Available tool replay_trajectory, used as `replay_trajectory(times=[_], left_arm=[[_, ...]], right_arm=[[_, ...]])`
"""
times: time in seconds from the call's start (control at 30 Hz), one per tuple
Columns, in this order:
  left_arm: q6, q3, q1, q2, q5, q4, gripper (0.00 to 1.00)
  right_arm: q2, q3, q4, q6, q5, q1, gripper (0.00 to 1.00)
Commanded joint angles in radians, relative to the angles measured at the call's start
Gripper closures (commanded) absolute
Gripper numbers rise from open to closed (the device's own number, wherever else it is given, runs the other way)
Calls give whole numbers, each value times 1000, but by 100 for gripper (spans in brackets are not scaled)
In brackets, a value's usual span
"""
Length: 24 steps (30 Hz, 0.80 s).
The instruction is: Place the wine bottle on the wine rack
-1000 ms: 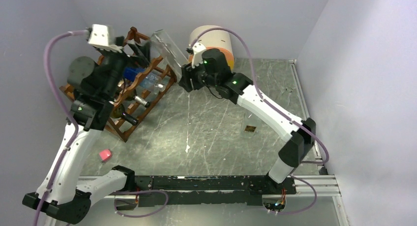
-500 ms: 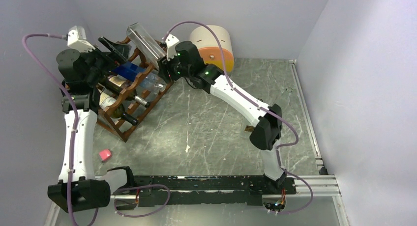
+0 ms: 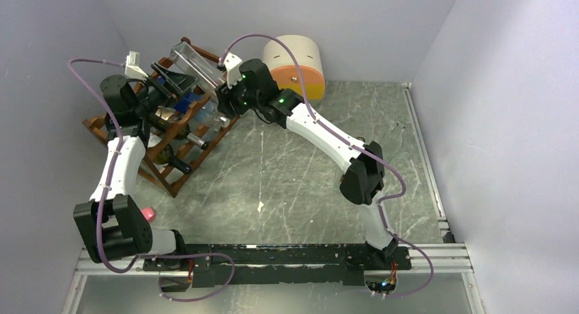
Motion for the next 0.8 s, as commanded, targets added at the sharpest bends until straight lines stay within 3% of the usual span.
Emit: replay_trajectory(times=[0.0,0.27,0.43,0.5,0.7,0.77], left_arm=[[-26,42,-16,-5,47,76,10],[-34,20,-97,-8,3,128,8],[-16,67,-121,19,-52,34,13],[-34,64,-122,20,-84,22,22],[-92,34,-123,-6,-146,49,68],[-85,50,-123,-4,-147,31,83]], right_arm=[[-33,18,117,-13,-63,-5,100],[-39,6,132,9,-109,-5,100],[-46,-5,142,15,-141,-2,100],[-54,-14,148,17,-144,-1,100],[-64,-17,138,27,-141,-1,100],[-71,-29,143,32,-141,-2,91]])
